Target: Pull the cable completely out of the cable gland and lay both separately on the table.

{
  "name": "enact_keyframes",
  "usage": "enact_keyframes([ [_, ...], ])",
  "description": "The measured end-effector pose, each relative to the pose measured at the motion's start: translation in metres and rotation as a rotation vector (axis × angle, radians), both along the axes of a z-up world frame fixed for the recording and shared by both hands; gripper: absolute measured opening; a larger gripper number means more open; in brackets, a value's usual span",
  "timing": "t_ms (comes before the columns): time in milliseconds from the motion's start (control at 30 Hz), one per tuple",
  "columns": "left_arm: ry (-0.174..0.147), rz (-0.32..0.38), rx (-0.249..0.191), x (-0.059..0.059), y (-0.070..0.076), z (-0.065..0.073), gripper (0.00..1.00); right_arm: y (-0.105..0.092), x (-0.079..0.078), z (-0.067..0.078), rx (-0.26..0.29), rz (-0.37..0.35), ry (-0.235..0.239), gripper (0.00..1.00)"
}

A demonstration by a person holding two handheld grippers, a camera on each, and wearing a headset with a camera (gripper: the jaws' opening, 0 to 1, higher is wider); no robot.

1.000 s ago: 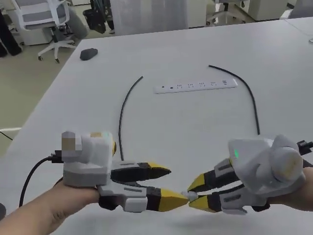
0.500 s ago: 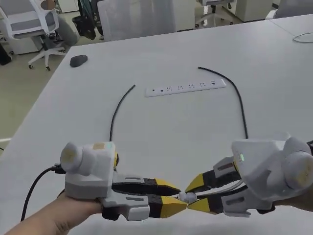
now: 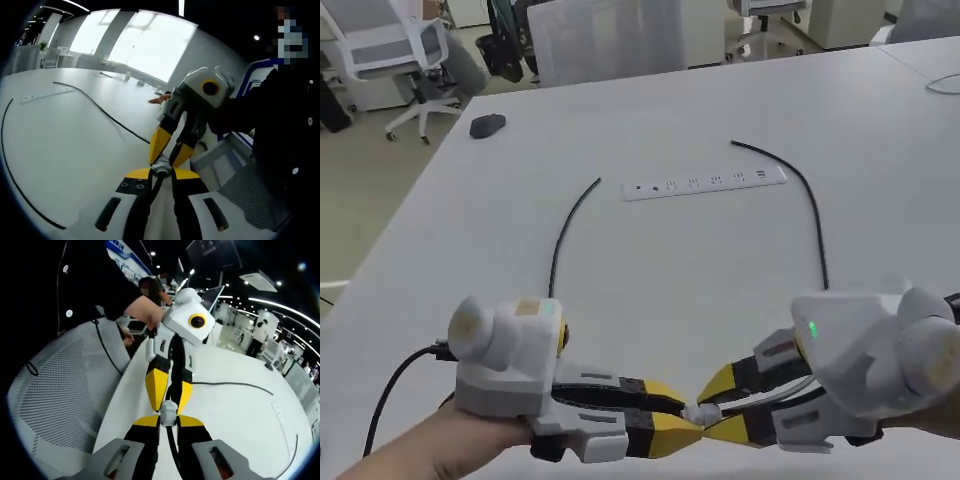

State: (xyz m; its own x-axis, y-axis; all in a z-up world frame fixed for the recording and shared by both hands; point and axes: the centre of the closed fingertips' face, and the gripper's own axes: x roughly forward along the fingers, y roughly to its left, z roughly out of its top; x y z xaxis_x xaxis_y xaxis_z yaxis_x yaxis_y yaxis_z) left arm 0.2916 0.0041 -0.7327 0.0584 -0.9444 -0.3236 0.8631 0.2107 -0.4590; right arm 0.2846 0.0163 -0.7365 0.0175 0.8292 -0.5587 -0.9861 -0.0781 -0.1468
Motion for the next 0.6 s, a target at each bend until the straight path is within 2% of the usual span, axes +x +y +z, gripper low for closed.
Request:
enact_keyframes([
  [67, 0.005, -0.001, 0.001, -0.0011, 0.0001, 0.0, 0.16, 0.0001, -0.0012, -0.0001, -0.003, 0.004, 0.003, 0.07],
  [100, 0.017, 0.004, 0.001, -0.0016, 0.0003, -0.0001, 0.16, 0.0001, -0.0016, -0.0001, -0.005, 0.005, 0.001, 0.07],
  [200, 0.02, 0.002, 0.004, -0.0032, 0.0001, -0.0001, 0.16, -0.0001, -0.0033, -0.0001, -0.007, 0.005, 0.009, 0.07],
  [333, -0.011, -0.014, 0.012, -0.0058, -0.0012, 0.0009, 0.16, -0.0005, -0.004, 0.0003, -0.018, -0.01, 0.033, 0.08],
  [367, -0.02, -0.02, 0.014, -0.0069, -0.0016, 0.0015, 0.16, -0.0011, -0.0048, 0.0012, -0.022, -0.011, 0.052, 0.08],
  [433, -0.069, -0.036, 0.019, -0.0064, -0.0013, 0.003, 0.16, -0.0014, -0.0046, 0.0024, -0.016, -0.033, 0.096, 0.09],
  [467, -0.075, -0.04, 0.023, -0.0073, -0.0012, 0.0038, 0.16, -0.0017, -0.0052, 0.0029, -0.009, -0.055, 0.145, 0.09],
  [500, -0.097, -0.043, 0.032, -0.0064, -0.0009, 0.0038, 0.16, -0.0017, -0.0054, 0.0037, -0.004, -0.066, 0.178, 0.11],
  [533, -0.139, -0.048, 0.051, -0.0045, -0.0004, 0.0035, 0.16, -0.0012, -0.0027, 0.0061, 0.009, -0.092, 0.209, 0.14],
  [600, -0.176, -0.063, 0.039, -0.0064, -0.0034, 0.0083, 0.16, -0.0027, -0.0029, 0.0063, 0.004, -0.103, 0.256, 0.16],
])
